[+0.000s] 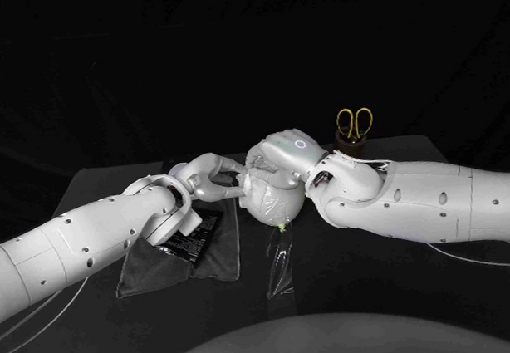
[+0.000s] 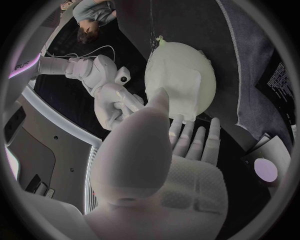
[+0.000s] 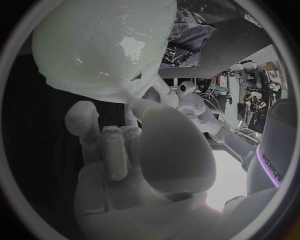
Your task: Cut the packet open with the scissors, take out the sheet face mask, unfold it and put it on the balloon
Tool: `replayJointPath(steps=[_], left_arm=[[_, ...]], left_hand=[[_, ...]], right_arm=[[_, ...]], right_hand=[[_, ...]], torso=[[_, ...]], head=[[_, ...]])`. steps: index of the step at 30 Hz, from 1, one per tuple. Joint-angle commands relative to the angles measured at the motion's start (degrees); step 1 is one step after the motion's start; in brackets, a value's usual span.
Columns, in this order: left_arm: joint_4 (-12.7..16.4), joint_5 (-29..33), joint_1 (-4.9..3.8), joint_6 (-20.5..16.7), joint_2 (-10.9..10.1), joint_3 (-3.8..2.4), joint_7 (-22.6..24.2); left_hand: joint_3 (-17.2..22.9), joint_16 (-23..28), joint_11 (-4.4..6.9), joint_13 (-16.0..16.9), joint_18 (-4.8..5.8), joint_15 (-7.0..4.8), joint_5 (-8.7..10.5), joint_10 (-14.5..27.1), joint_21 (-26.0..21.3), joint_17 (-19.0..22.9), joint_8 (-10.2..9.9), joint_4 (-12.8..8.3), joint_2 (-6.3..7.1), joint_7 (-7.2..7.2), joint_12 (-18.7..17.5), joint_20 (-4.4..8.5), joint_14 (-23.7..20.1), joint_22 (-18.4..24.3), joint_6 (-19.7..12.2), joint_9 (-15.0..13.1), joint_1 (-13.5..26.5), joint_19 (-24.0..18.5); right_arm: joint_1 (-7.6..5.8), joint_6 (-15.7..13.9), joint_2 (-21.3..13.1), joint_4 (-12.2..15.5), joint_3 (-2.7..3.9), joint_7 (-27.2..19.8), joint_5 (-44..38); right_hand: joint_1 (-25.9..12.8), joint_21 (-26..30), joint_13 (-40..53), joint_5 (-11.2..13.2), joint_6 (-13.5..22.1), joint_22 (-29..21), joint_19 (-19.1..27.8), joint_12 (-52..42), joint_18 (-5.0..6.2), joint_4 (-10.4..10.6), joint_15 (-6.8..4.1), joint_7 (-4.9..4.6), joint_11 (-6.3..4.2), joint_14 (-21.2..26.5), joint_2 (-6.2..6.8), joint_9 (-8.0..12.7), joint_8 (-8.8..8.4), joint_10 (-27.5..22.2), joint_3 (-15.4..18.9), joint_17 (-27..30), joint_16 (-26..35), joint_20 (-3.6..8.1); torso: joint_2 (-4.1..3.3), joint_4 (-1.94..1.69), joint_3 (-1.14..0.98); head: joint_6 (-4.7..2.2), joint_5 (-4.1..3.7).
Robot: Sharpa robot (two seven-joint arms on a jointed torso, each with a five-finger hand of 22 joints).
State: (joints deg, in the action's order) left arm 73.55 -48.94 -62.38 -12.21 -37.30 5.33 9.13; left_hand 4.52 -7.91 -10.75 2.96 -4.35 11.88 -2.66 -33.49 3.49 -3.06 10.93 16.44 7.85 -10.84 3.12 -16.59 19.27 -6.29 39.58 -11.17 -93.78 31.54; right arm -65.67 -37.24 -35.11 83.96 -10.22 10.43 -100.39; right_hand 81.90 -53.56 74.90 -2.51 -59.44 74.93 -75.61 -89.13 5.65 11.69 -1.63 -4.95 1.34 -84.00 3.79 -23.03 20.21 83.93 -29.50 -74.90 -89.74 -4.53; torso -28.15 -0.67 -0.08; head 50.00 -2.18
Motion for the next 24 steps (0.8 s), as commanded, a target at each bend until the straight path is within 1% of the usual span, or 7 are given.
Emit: replayJointPath(steps=[1, 6, 13, 17, 24], left_arm=[[0.26, 0.20, -0.04, 1.00, 0.19, 0.00, 0.27], [0.27, 0.22, -0.05, 1.01, 0.18, 0.00, 0.25], [0.30, 0.23, -0.07, 1.01, 0.18, 0.00, 0.24], [0.32, 0.23, -0.07, 1.01, 0.14, 0.00, 0.24], [0.37, 0.23, -0.07, 0.97, -0.02, 0.01, 0.22]], left_hand=[[-0.17, 0.32, -0.04, -0.08, 0.62, 0.10, -0.08, 0.45, -0.04, 0.04, -0.21, 0.06, -0.49, -1.79, -0.33, -0.08, -0.17, 0.05, -0.37, -0.08, -0.09, -0.21], [-0.17, 0.32, -0.04, -0.08, 0.62, 0.10, -0.08, 0.45, -0.04, 0.04, -0.21, 0.06, -0.49, -1.79, -0.33, -0.08, -0.17, 0.05, -0.37, -0.08, -0.09, -0.21], [-0.17, 0.32, -0.04, -0.08, 0.62, 0.10, -0.08, 0.45, -0.04, 0.04, -0.21, 0.06, -0.49, -1.79, -0.33, -0.08, -0.17, 0.05, -0.37, -0.08, -0.09, -0.21], [-0.17, 0.32, -0.04, -0.08, 0.62, 0.10, -0.08, 0.45, -0.04, 0.04, -0.21, 0.06, -0.49, -1.79, -0.33, -0.08, -0.17, 0.05, -0.37, -0.08, -0.09, -0.21], [-0.17, 0.32, -0.04, -0.08, 0.62, 0.10, -0.08, 0.45, -0.04, 0.04, -0.21, 0.06, -0.49, -1.79, -0.33, -0.08, -0.17, 0.05, -0.37, -0.08, -0.09, -0.21]], right_arm=[[-0.06, 2.28, 0.38, -0.35, 0.04, 0.24, -0.13], [-0.07, 2.11, 0.75, -0.72, 0.04, 0.52, -0.19], [-0.07, 0.67, 0.73, -0.61, 0.04, 0.99, -0.44], [-0.07, -0.16, 0.04, 0.28, 0.04, 0.77, -0.46], [-0.08, -0.73, -2.90, 3.49, 0.04, -0.22, 0.38]], right_hand=[[0.35, 0.53, 13.99, -0.27, 0.14, 5.80, 0.19, 0.26, 0.92, 0.00, -0.35, 0.00, -0.35, -6.00, -0.44, -1.39, 1.37, 5.08, -0.38, -15.10, -0.26, 0.16], [0.35, 0.55, 13.97, -0.27, 0.21, 5.80, 0.20, 0.28, 0.92, -0.02, -0.35, -0.01, -0.35, -6.00, -0.43, -1.41, 1.40, 5.06, -0.41, -15.10, -0.26, 0.17], [0.37, 0.44, 13.93, -0.27, 0.28, 5.84, 0.16, 0.33, 0.89, -0.06, -0.35, -0.01, -0.34, -6.00, -0.44, -1.44, 1.43, 5.02, -0.48, -15.10, -0.26, 0.18], [0.40, 0.30, 13.99, -0.27, 0.32, 5.88, 0.10, 0.27, 0.86, -0.09, -0.35, -0.01, -0.35, -6.00, -0.45, -1.46, 1.47, 5.07, -0.54, -15.10, -0.26, 0.18], [0.42, 0.16, 14.06, -0.27, 0.32, 5.92, 0.04, 0.19, 0.84, -0.12, -0.35, -0.01, -0.35, -6.00, -0.46, -1.48, 1.50, 5.14, -0.57, -15.10, -0.26, 0.19]], torso=[[0.00, 0.02, -0.08], [-0.01, 0.04, -0.07], [0.01, 0.02, -0.06], [0.01, 0.01, -0.07], [0.03, 0.05, -0.06]], head=[[0.00, 0.00], [0.00, 0.01], [0.00, 0.05], [0.00, 0.10], [0.00, 0.30]])
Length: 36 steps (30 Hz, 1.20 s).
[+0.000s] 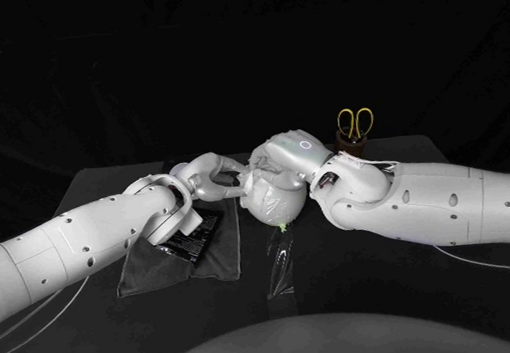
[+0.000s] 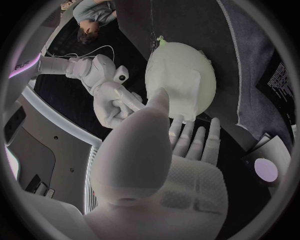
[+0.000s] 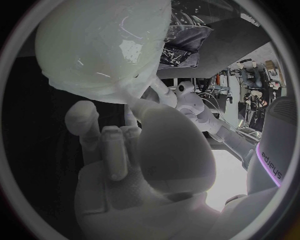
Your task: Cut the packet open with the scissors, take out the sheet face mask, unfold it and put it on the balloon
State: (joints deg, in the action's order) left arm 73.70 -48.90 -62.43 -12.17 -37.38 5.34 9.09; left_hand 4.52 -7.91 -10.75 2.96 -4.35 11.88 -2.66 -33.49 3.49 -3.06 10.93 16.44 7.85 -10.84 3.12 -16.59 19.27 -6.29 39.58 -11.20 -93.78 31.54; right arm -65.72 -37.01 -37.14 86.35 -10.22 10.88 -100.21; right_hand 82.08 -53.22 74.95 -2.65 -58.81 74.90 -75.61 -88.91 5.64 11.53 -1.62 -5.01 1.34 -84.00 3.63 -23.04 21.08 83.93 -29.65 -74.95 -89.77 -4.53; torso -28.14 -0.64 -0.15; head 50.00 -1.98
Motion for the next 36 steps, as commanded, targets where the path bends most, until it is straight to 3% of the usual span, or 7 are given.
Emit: replayJointPath(steps=[1, 12, 19, 36], left_arm=[[0.23, 0.20, -0.02, 0.94, 0.03, 0.00, 0.26], [0.14, 0.21, -0.01, 0.94, -0.10, 0.02, 0.27], [0.10, 0.22, -0.01, 0.93, -0.12, 0.02, 0.25], [0.02, 0.22, -0.01, 0.89, -0.15, 0.05, 0.22]], left_hand=[[-0.17, 0.32, -0.04, -0.08, 0.62, 0.10, -0.08, 0.45, -0.04, 0.04, -0.21, 0.06, -0.49, -1.80, -0.33, -0.08, -0.17, 0.06, -0.37, -0.05, -0.09, -0.21], [-0.17, 0.32, -0.04, -0.08, 0.62, 0.10, -0.08, 0.45, -0.04, 0.04, -0.21, 0.06, -0.49, -1.80, -0.33, -0.08, -0.17, 0.06, -0.37, -0.05, -0.09, -0.21], [-0.16, 0.43, 0.03, -0.08, 0.61, 0.10, -0.08, 0.55, -0.05, 0.04, -0.23, 0.05, -0.49, -1.74, -0.31, -0.07, -0.20, 0.12, -0.43, -0.04, -0.12, -0.22], [-0.16, 0.43, 0.03, -0.08, 0.61, 0.10, -0.08, 0.55, -0.05, 0.04, -0.23, 0.05, -0.49, -1.74, -0.31, -0.07, -0.20, 0.12, -0.43, -0.04, -0.12, -0.22]], right_arm=[[-0.04, -0.97, -1.44, 1.66, 0.04, -0.68, 0.34], [-0.04, -0.68, -7.93, 7.67, 0.02, 0.25, 1.06], [-0.05, 0.35, -11.05, 9.78, 0.00, 0.30, 1.31], [-0.03, 3.06, -15.94, 13.31, -0.09, 0.29, 0.38]], right_hand=[[0.24, -0.17, 14.01, -0.13, -0.31, 5.95, 0.04, -0.03, 0.85, 0.04, -0.36, 0.05, -0.35, -6.00, -0.29, -1.47, 0.63, 5.14, -0.42, -15.05, -0.23, 0.19], [0.20, -0.47, 14.34, -0.13, -0.35, 6.04, -0.08, -0.37, 0.79, 0.03, -0.37, 0.05, -0.35, -6.00, -0.23, -1.54, 0.76, 5.44, -0.44, -15.05, -0.23, 0.20], [0.00, -0.54, 14.42, -0.12, -0.37, 6.08, -0.12, -0.45, 0.77, 0.14, -0.37, 0.06, -0.35, -6.00, -0.13, -1.65, 0.98, 5.51, -0.42, -15.05, -0.23, 0.21], [-0.28, -0.93, 14.52, -0.12, -0.40, 6.21, -0.29, -0.55, 0.69, 0.35, -0.39, 0.16, -0.40, -6.00, 0.01, -1.80, 1.27, 5.60, -0.40, -15.05, -0.23, 0.23]], torso=[[0.04, 0.05, 0.01], [0.03, 0.09, -0.07], [0.03, 0.01, 0.05], [0.02, 0.00, 0.03]], head=[[0.00, 0.08], [0.00, 0.98], [0.00, 0.63], [0.00, 0.28]])
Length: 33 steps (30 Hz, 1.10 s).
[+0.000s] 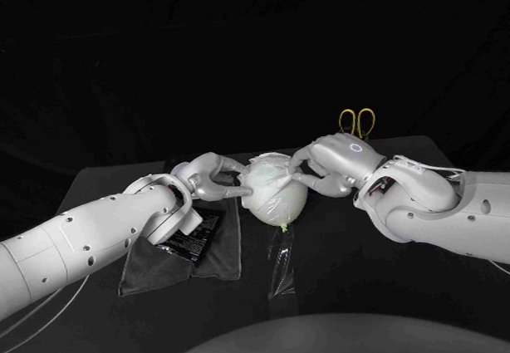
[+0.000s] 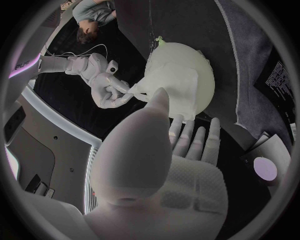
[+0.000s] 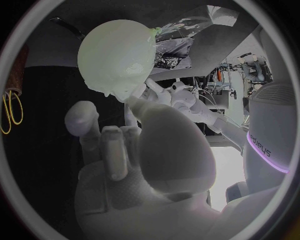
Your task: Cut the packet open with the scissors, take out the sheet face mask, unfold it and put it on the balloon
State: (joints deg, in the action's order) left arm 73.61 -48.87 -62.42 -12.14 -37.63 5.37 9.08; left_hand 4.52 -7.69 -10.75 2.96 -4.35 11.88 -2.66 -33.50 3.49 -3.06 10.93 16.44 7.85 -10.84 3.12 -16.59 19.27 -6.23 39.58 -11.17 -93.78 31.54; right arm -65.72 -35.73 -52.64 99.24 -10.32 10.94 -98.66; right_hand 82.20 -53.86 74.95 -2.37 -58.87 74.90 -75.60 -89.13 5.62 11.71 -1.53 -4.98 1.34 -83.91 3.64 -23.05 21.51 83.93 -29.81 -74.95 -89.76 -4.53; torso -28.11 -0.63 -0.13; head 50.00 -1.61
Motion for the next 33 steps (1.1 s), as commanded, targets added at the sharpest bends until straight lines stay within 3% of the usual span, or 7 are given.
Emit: replayJointPath(steps=[1, 9, 29, 33], left_arm=[[0.11, 0.19, -0.02, 0.85, 0.10, 0.01, 0.23], [0.06, 0.19, -0.02, 0.83, 0.13, 0.02, 0.22], [0.04, 0.19, -0.01, 0.83, 0.16, 0.04, 0.18], [0.04, 0.19, -0.01, 0.83, 0.16, 0.04, 0.18]], left_hand=[[-0.16, 0.20, 0.03, -0.08, 0.61, 0.10, -0.08, 0.55, -0.05, 0.04, -0.23, 0.05, -0.49, -1.74, -0.31, -0.07, -0.20, 0.05, -0.43, -0.06, -0.12, -0.22], [-0.16, 0.20, 0.03, -0.08, 0.61, 0.10, -0.08, 0.55, -0.05, 0.04, -0.23, 0.05, -0.49, -1.74, -0.31, -0.07, -0.20, 0.05, -0.43, -0.06, -0.12, -0.22], [-0.16, 0.20, 0.03, -0.08, 0.61, 0.10, -0.08, 0.55, -0.05, 0.04, -0.23, 0.05, -0.49, -1.74, -0.31, -0.07, -0.20, 0.05, -0.43, -0.06, -0.12, -0.22], [-0.16, 0.20, 0.03, -0.08, 0.61, 0.10, -0.08, 0.55, -0.05, 0.04, -0.23, 0.05, -0.49, -1.74, -0.31, -0.07, -0.20, 0.05, -0.43, -0.06, -0.12, -0.22]], right_arm=[[-0.01, 1.92, -0.61, 0.54, 0.00, 0.24, -1.23], [0.51, 3.29, -2.18, 1.68, -0.21, 0.52, -1.84], [1.80, 3.13, -2.03, -1.95, -0.38, 0.26, -2.06], [1.87, 3.23, -2.00, -2.58, -0.40, -0.46, -1.15]], right_hand=[[-0.44, -0.36, 14.53, -0.40, -0.35, 6.23, -0.32, -0.33, 0.69, 0.20, -0.48, 0.15, -0.41, -6.09, 0.02, -1.82, 0.89, 5.61, -0.23, -15.05, -0.24, 0.24], [-0.53, -0.32, 14.54, -0.40, -0.36, 6.23, -0.31, -0.34, 0.70, 0.28, -0.49, 0.20, -0.45, -6.09, 0.07, -1.87, 1.00, 5.62, -0.23, -15.05, -0.24, 0.25], [-0.81, 0.50, 13.83, -0.40, -0.12, 6.07, 0.01, 0.39, 0.83, 0.57, -0.58, 0.32, -0.54, -6.09, 0.41, -2.00, 1.25, 4.98, -0.20, -15.05, -0.24, 0.29], [-0.50, 1.45, 13.05, -0.39, 1.01, 5.88, 0.40, 1.21, 0.97, -0.08, -0.65, 0.28, -0.55, -6.09, 2.45, -2.14, 1.32, 4.28, 0.28, -15.05, -0.24, 0.36]], torso=[[-0.01, -0.01, 0.02], [0.02, 0.02, 0.01], [-0.02, 0.01, 0.00], [-0.03, -0.03, -0.01]], head=[[0.00, -0.09], [0.00, -0.43], [0.00, -1.40], [0.00, -1.63]])
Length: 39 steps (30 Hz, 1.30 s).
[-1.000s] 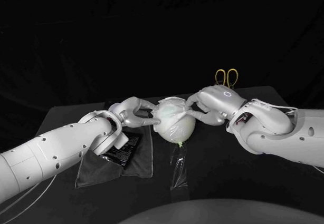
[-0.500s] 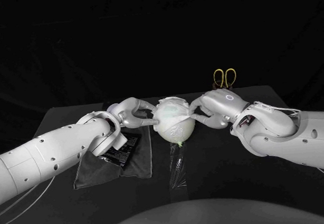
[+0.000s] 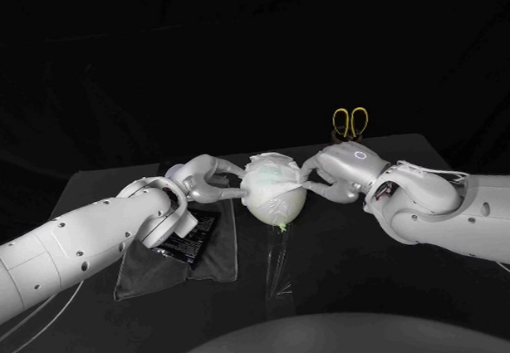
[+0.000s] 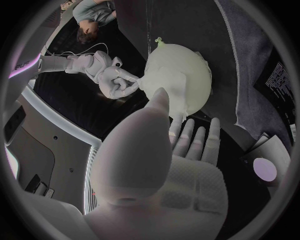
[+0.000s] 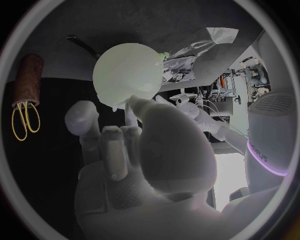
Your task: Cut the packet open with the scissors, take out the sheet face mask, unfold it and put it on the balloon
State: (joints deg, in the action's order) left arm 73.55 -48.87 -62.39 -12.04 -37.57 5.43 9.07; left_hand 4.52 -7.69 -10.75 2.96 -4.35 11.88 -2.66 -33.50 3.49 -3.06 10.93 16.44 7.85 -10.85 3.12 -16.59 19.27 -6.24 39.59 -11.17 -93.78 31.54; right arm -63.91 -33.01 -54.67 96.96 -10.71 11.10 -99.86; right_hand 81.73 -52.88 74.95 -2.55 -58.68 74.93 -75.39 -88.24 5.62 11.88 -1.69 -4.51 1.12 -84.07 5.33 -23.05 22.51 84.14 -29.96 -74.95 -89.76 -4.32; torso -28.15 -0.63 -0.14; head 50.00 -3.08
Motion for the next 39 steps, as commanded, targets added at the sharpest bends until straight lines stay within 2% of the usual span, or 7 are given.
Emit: replayJointPath(steps=[1, 3, 13, 21, 31, 38, 39], left_arm=[[0.09, 0.19, -0.04, 0.73, 0.11, -0.02, 0.19], [0.08, 0.19, -0.04, 0.72, 0.13, -0.02, 0.19], [0.03, 0.19, -0.04, 0.72, 0.22, -0.01, 0.22], [0.05, 0.19, -0.04, 0.67, 0.25, 0.00, 0.29], [0.14, 0.19, -0.04, 0.61, 0.08, 0.00, 0.32], [0.19, 0.19, -0.03, 0.66, 0.11, 0.00, 0.36], [0.19, 0.19, -0.03, 0.67, 0.12, 0.00, 0.37]], left_hand=[[-0.16, 0.20, 0.03, -0.08, 0.61, 0.10, -0.08, 0.56, -0.05, 0.04, -0.24, 0.05, -0.49, -1.73, -0.31, -0.07, -0.20, 0.06, -0.43, -0.07, -0.12, -0.22], [-0.16, 0.20, 0.03, -0.08, 0.61, 0.10, -0.08, 0.56, -0.05, 0.04, -0.24, 0.05, -0.49, -1.73, -0.31, -0.07, -0.20, 0.06, -0.43, -0.07, -0.12, -0.22], [-0.16, 0.20, 0.03, -0.08, 0.61, 0.10, -0.08, 0.56, -0.05, 0.04, -0.24, 0.05, -0.49, -1.73, -0.31, -0.07, -0.20, 0.06, -0.43, -0.07, -0.12, -0.22], [-0.16, 0.20, 0.03, -0.08, 0.61, 0.10, -0.08, 0.56, -0.05, 0.04, -0.24, 0.05, -0.49, -1.73, -0.31, -0.07, -0.20, 0.06, -0.43, -0.07, -0.12, -0.22], [-0.17, 0.31, 0.10, -0.07, 0.60, 0.12, -0.08, 0.60, -0.05, 0.03, -0.25, 0.05, -0.47, -1.66, -0.30, -0.07, -0.17, 0.14, -0.46, -0.06, -0.15, -0.24], [-0.17, 0.31, 0.10, -0.07, 0.60, 0.12, -0.08, 0.60, -0.05, 0.03, -0.25, 0.05, -0.47, -1.66, -0.30, -0.07, -0.17, 0.14, -0.46, -0.06, -0.15, -0.24], [-0.17, 0.31, 0.10, -0.07, 0.60, 0.12, -0.08, 0.60, -0.05, 0.03, -0.25, 0.05, -0.47, -1.66, -0.30, -0.07, -0.17, 0.14, -0.46, -0.06, -0.15, -0.24]], right_arm=[[0.08, 0.61, 0.02, -0.38, -0.01, -0.85, 0.27], [0.15, 0.95, 0.00, -0.50, -0.04, -1.44, 0.85], [0.48, 2.51, -0.30, -0.29, -0.13, -2.97, 2.32], [0.84, 0.98, -0.91, 0.30, -0.18, -3.19, 2.64], [0.95, -11.96, -2.11, 3.29, -0.13, -6.33, 5.06], [0.95, -11.00, -0.62, 3.18, -0.09, -5.07, 5.10], [0.95, -10.49, -0.24, 2.82, -0.09, -4.63, 4.92]], right_hand=[[-0.09, 0.96, 12.79, -0.20, 1.15, 5.76, 0.39, 0.59, 1.03, -0.33, -0.47, -0.23, -0.29, -5.93, 1.40, -2.18, 0.35, 3.83, 0.72, -15.05, -0.24, 0.15], [-0.97, 2.65, 11.94, -0.15, 1.93, 5.38, 1.12, 1.51, 1.26, -0.04, -0.31, -0.55, -0.03, -5.93, 3.29, -2.08, 0.17, 3.03, 1.90, -15.05, -0.24, 0.08], [-2.40, 7.19, 9.12, -0.17, 4.64, 4.35, 3.30, 4.60, 1.76, 1.11, 0.54, -1.59, 0.91, -5.93, 6.62, -0.94, -1.61, 0.12, 4.54, -15.05, -0.24, -0.49], [-1.79, 7.38, 9.07, -0.20, 4.46, 4.33, 3.46, 4.66, 1.77, 1.17, 0.64, -1.52, 0.89, -5.93, 6.37, -0.70, -1.72, 0.00, 4.73, -15.05, -0.24, -0.67], [0.92, -2.64, 13.83, -1.32, 2.51, 6.97, -1.93, -0.50, 0.33, 0.42, 0.55, -1.79, 0.96, -5.93, 4.14, 0.16, -1.82, 4.80, 3.71, -15.05, -0.24, -0.67], [0.68, -1.48, 13.52, -0.69, 2.99, 6.76, -1.68, -0.18, 0.49, 0.31, 0.78, -2.23, 1.31, -5.93, 5.01, 0.71, -2.51, 4.53, 4.20, -15.05, -0.24, -0.77], [-0.18, 0.31, 12.74, -0.30, 3.65, 6.35, -0.96, 0.64, 0.73, 0.80, 1.08, -2.71, 1.71, -5.93, 5.89, 1.04, -3.05, 3.82, 5.01, -15.05, -0.24, -0.93]], torso=[[0.00, -0.03, -0.01], [0.01, -0.01, 0.00], [0.01, -0.02, 0.00], [0.01, -0.02, 0.01], [-0.03, 0.04, -0.06], [-0.03, -0.04, -0.01], [-0.03, -0.05, 0.00]], head=[[0.00, -0.17], [0.00, -0.25], [0.00, -0.60], [0.00, -0.82], [0.00, -1.01], [0.00, -1.32], [0.00, -1.31]])
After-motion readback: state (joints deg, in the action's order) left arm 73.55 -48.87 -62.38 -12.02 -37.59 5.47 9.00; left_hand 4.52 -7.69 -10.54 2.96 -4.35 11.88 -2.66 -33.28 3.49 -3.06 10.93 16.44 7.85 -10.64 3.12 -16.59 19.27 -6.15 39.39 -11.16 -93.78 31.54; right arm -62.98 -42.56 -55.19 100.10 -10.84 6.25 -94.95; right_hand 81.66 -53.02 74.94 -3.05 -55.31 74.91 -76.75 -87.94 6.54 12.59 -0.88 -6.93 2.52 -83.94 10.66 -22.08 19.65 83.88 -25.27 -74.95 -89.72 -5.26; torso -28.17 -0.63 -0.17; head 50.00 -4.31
